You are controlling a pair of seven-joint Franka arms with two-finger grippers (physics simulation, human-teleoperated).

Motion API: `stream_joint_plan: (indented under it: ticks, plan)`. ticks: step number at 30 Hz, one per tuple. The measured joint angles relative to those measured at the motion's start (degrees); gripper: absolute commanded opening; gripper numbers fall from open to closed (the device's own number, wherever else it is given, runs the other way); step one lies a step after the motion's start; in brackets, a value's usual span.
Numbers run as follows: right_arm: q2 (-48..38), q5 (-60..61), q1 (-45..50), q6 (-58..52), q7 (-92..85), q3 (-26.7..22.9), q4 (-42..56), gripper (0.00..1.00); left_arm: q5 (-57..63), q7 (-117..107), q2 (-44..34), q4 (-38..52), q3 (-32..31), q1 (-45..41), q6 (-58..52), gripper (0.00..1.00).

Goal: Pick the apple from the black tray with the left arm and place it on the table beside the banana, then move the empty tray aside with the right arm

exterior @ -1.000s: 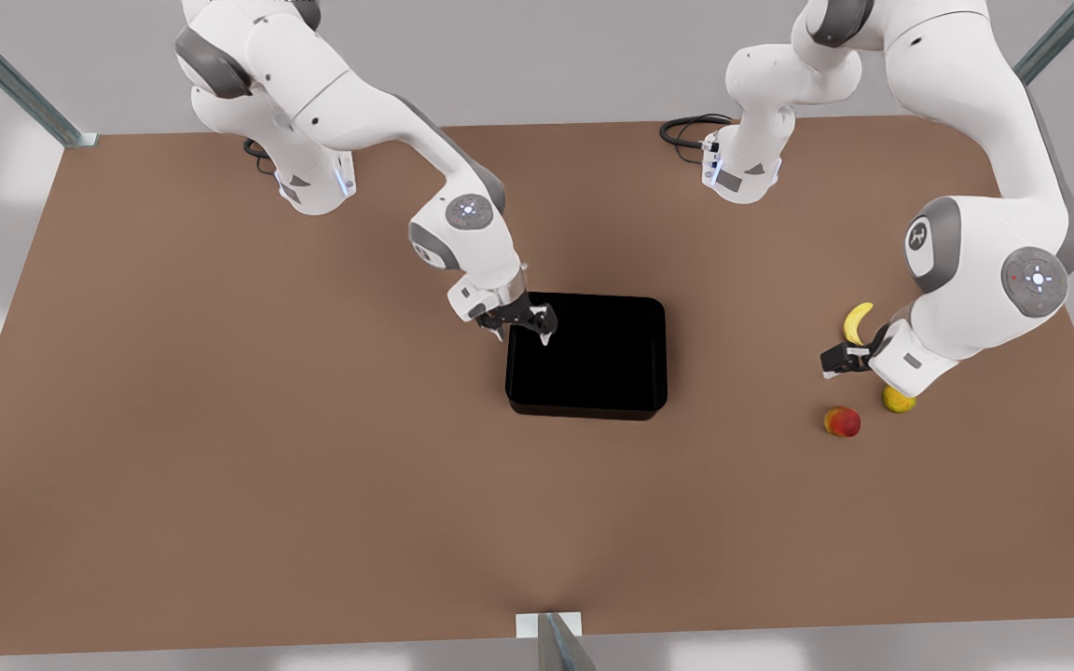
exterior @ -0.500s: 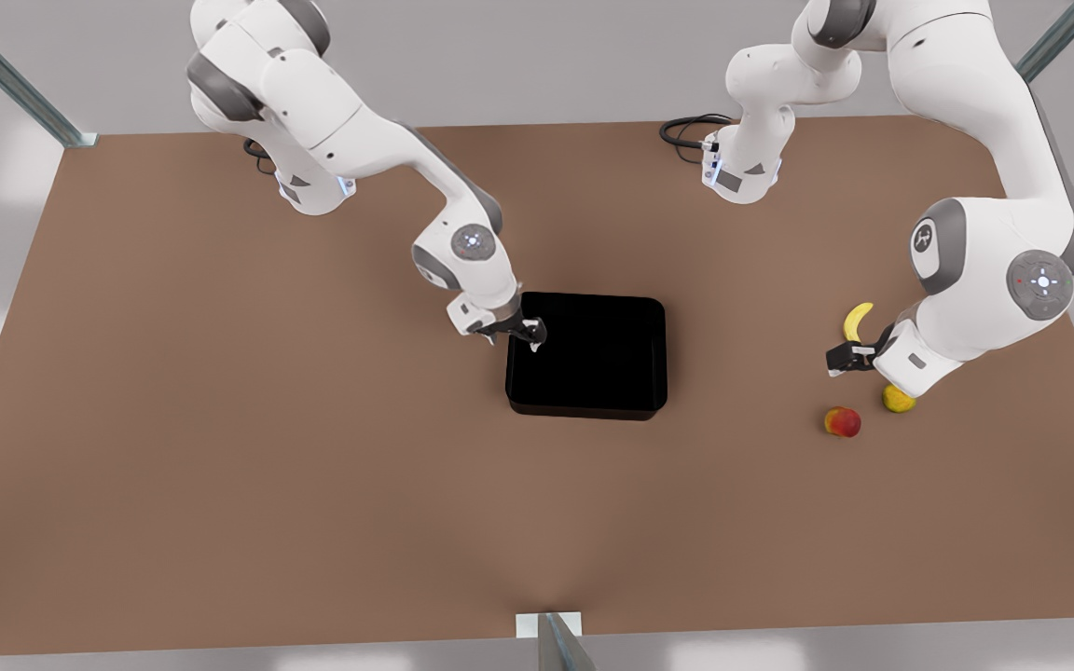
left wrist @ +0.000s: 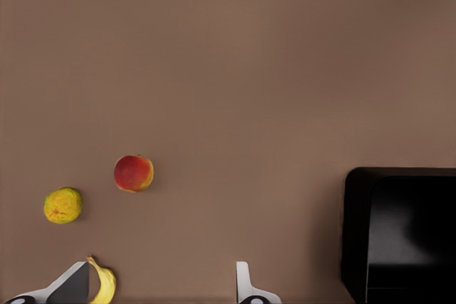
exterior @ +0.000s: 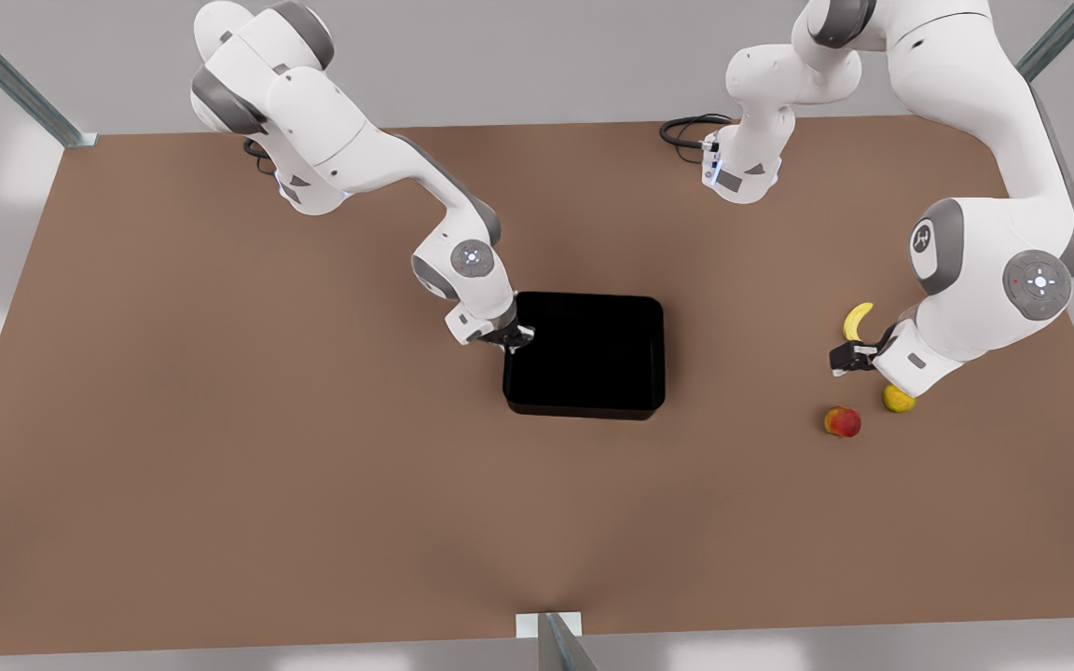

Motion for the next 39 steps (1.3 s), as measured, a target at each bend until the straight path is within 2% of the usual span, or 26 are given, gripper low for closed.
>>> stream_joint_plan:
  ticks: [4, 7, 8, 12, 17, 23, 28, 35, 39]
  plan:
    - [-0.7, 0.1, -1.0, -0.3, -0.8, 1.4, 0.2, 0.16, 0.0, 0.1, 0.0, 0.0, 0.0, 0.0, 0.0, 1.0]
    - [-6.3, 2.8, -2.7, -3.4, -2.2, 2.1, 0.8, 0.15, 0.0, 0.2, 0.0, 0.0, 0.0, 0.1, 0.0, 1.0]
    - [-8.6, 5.1, -3.5, -5.4, -3.2, 1.8, 1.4, 0.12, -0.1, 0.2, 0.0, 0.0, 0.0, 0.1, 0.0, 1.0]
    - [-13.3, 10.7, -4.9, -14.8, -7.7, -0.7, 4.8, 0.12, -0.7, 0.2, 0.3, 0.8, -0.3, -0.5, 0.0, 1.0]
    - [-17.3, 15.1, -5.2, -27.7, -16.1, -10.6, 8.0, 0.12, -2.5, 0.2, 0.7, 1.4, -0.3, -0.4, 0.0, 1.0]
    - [-17.9, 16.4, -5.2, -42.6, -26.8, -23.8, 15.0, 0.11, -3.9, -0.3, 1.2, 2.3, 0.1, -0.2, -0.1, 1.0]
    - [-17.2, 16.5, -5.3, -49.7, -34.2, -32.6, 17.0, 0.11, -5.9, -1.8, 1.7, 3.0, 0.1, -0.2, -0.4, 1.0]
    - [-11.1, 16.0, -7.2, -51.3, -51.8, -39.9, 18.1, 0.1, -6.6, -4.0, 1.8, 3.1, -0.1, -0.2, -0.6, 1.0]
    - [-6.1, 16.2, -9.5, -49.7, -61.6, -41.7, 20.2, 0.1, -6.7, -5.1, 2.1, 3.3, -0.2, -0.3, -0.6, 1.0]
